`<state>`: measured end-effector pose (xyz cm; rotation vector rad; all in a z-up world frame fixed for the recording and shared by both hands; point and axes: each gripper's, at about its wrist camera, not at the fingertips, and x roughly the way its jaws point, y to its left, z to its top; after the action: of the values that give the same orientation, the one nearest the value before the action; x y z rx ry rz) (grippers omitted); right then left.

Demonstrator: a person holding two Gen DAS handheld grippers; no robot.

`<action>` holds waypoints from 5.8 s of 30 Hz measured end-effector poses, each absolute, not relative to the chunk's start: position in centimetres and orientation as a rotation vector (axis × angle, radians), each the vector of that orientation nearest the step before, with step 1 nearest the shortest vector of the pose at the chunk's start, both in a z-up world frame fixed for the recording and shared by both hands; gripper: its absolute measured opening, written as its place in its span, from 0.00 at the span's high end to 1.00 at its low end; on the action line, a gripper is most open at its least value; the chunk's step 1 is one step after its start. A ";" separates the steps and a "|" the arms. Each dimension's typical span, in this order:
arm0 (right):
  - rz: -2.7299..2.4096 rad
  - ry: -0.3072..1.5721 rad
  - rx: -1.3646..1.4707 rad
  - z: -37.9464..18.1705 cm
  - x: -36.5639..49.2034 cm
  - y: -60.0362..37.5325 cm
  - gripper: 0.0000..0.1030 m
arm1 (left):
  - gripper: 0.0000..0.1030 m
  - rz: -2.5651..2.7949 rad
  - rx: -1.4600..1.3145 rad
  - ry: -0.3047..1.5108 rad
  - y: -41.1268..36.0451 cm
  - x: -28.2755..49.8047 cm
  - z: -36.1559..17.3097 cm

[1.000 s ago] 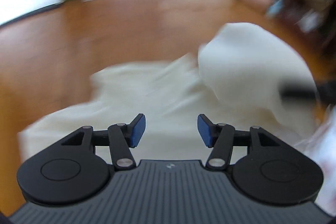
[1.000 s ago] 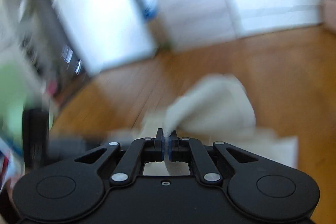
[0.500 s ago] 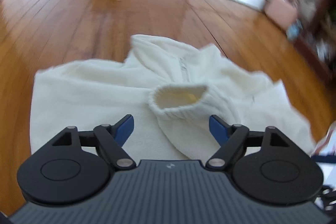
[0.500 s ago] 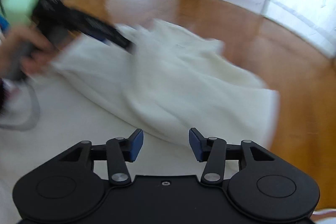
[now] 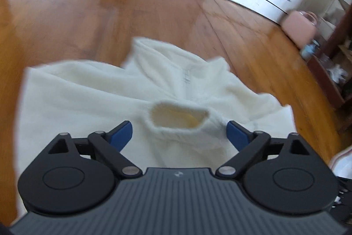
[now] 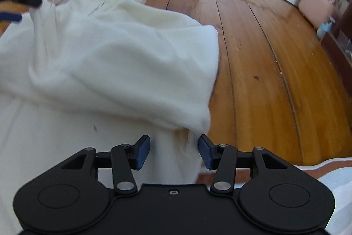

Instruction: Fold clothes

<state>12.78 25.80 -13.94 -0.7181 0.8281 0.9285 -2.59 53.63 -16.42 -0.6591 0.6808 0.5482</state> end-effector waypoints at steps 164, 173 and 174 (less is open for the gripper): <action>1.108 0.866 -0.245 -7.7 0.5 -0.5 0.86 | 0.41 0.815 -0.907 1.152 33.4 -36.0 -19.7; 0.973 0.974 -0.245 -10.3 1.9 -0.7 0.85 | 0.84 0.649 -0.892 1.081 32.4 -35.3 -19.5; 0.959 0.991 -0.243 -10.8 2.1 -0.9 0.84 | 0.84 0.634 -0.904 1.061 32.6 -35.4 -19.4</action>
<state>2.06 -0.88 -10.80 -0.2426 0.9906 0.9588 -35.39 32.59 -19.44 -0.9044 1.0609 0.6344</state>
